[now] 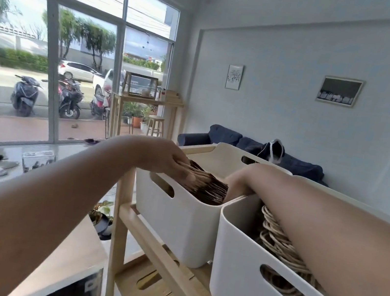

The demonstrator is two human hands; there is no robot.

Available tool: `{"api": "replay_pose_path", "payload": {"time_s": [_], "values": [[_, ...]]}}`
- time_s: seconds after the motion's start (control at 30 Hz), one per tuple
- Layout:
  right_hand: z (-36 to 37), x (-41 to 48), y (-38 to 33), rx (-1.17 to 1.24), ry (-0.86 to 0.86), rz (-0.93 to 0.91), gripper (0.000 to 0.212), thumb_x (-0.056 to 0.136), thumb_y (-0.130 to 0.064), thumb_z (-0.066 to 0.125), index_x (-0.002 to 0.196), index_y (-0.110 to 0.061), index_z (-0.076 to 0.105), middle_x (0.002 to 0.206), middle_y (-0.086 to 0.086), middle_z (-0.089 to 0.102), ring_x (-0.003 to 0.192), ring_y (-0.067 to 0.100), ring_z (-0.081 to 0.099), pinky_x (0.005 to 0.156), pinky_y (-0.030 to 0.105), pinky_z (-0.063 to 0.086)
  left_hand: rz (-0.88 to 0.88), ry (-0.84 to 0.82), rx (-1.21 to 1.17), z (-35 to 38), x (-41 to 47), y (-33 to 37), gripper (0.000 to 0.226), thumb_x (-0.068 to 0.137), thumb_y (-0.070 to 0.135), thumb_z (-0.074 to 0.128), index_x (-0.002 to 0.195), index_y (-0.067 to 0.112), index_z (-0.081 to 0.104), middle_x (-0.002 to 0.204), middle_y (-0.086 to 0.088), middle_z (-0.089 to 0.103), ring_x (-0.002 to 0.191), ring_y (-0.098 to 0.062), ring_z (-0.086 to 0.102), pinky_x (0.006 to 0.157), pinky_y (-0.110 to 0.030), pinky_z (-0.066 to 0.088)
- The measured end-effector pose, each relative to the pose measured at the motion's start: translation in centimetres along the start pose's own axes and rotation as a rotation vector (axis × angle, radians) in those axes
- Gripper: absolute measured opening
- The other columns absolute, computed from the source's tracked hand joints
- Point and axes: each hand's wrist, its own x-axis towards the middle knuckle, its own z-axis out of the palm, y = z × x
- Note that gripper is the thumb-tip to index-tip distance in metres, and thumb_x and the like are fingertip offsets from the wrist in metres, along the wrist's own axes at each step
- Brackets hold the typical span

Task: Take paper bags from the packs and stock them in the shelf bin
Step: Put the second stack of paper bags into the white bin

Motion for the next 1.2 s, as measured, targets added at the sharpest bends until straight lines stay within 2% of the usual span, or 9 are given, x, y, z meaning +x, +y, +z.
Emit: {"api": "replay_pose_path", "payload": {"time_s": [0.17, 0.23, 0.3, 0.43, 0.63, 0.73, 0.87, 1.1, 1.2], "values": [[0.0, -2.8, -0.3, 0.084, 0.09, -0.06, 0.077, 0.086, -0.054, 0.066, 0.148, -0.015, 0.04, 0.149, 0.005, 0.047, 0.133, 0.025, 0.048, 0.108, 0.035, 0.039, -0.102, -0.013, 0.147, 0.9, 1.3, 0.8, 0.04, 0.083, 0.061, 0.064, 0.097, 0.024, 0.069, 0.098, 0.002, 0.066, 0.098, -0.021, 0.06, 0.093, -0.038, 0.048], [-0.1, -5.0, 0.0, 0.214, 0.146, -0.124, 0.081, 0.089, -0.052, 0.064, 0.153, -0.016, 0.031, 0.154, 0.002, 0.039, 0.139, 0.024, 0.04, 0.111, 0.033, 0.035, -0.121, 0.014, 0.09, 1.1, 1.4, 1.0, 0.035, 0.08, 0.054, 0.072, 0.089, 0.021, 0.068, 0.095, -0.001, 0.064, 0.09, -0.02, 0.06, 0.079, -0.032, 0.052], [0.0, -6.4, 0.6, 0.304, 0.222, -0.159, 0.077, 0.088, -0.054, 0.063, 0.151, -0.018, 0.036, 0.154, 0.001, 0.041, 0.139, 0.023, 0.04, 0.115, 0.038, 0.031, -0.125, 0.074, -0.001, 1.2, 0.8, 1.6, 0.031, 0.077, 0.047, 0.079, 0.09, 0.02, 0.07, 0.095, 0.0, 0.063, 0.084, -0.015, 0.058, 0.066, -0.025, 0.049], [1.3, -9.2, 2.0, 0.489, 0.457, -0.183, 0.057, 0.095, -0.04, 0.06, 0.147, -0.02, 0.044, 0.15, 0.001, 0.046, 0.137, 0.022, 0.042, 0.115, 0.037, 0.03, -0.08, 0.262, 0.074, 1.0, -1.3, 3.9, 0.043, 0.087, 0.042, 0.07, 0.12, 0.015, 0.068, 0.115, -0.006, 0.066, 0.104, -0.024, 0.061, 0.092, -0.04, 0.052], [5.6, -14.8, 4.6, 0.503, 0.729, -0.07, 0.038, 0.098, -0.029, 0.05, 0.133, -0.017, 0.057, 0.136, 0.008, 0.056, 0.123, 0.029, 0.052, 0.095, 0.031, 0.042, 0.009, 0.418, 0.116, 1.5, -5.2, 9.5, 0.024, 0.098, 0.023, 0.055, 0.11, 0.011, 0.072, 0.109, -0.009, 0.07, 0.098, -0.026, 0.065, 0.09, -0.04, 0.053], [9.0, -18.5, 6.5, 0.58, 0.83, -0.019, 0.04, 0.097, -0.031, 0.047, 0.135, -0.02, 0.056, 0.139, 0.007, 0.055, 0.124, 0.029, 0.052, 0.098, 0.035, 0.044, 0.061, 0.548, 0.044, 2.9, -7.8, 13.1, 0.02, 0.097, 0.022, 0.056, 0.102, 0.012, 0.073, 0.095, -0.008, 0.072, 0.082, -0.024, 0.065, 0.076, -0.037, 0.055], [14.5, -23.3, 8.9, 0.615, 0.914, 0.039, 0.046, 0.095, -0.037, 0.046, 0.139, -0.025, 0.051, 0.143, 0.005, 0.052, 0.125, 0.029, 0.051, 0.101, 0.042, 0.045, 0.153, 0.637, 0.003, 6.9, -11.8, 18.1, 0.015, 0.094, 0.02, 0.06, 0.097, 0.012, 0.072, 0.09, -0.004, 0.071, 0.082, -0.023, 0.066, 0.077, -0.043, 0.057], [27.3, -31.0, 13.0, 0.735, 0.958, 0.123, 0.045, 0.096, -0.036, 0.046, 0.138, -0.023, 0.052, 0.133, 0.009, 0.057, 0.108, 0.028, 0.059, 0.088, 0.04, 0.052, 0.287, 0.839, -0.139, 15.0, -18.4, 26.6, 0.01, 0.092, 0.022, 0.061, 0.091, 0.016, 0.07, 0.077, 0.004, 0.066, 0.068, -0.013, 0.06, 0.066, -0.03, 0.051], [32.6, -33.5, 14.5, 0.786, 0.94, 0.16, 0.042, 0.096, -0.035, 0.047, 0.135, -0.021, 0.053, 0.137, 0.009, 0.053, 0.116, 0.03, 0.054, 0.092, 0.043, 0.05, 0.271, 0.865, -0.208, 18.7, -20.6, 30.4, 0.009, 0.092, 0.023, 0.062, 0.093, 0.018, 0.069, 0.072, 0.008, 0.062, 0.062, -0.004, 0.053, 0.058, -0.021, 0.043]]}}
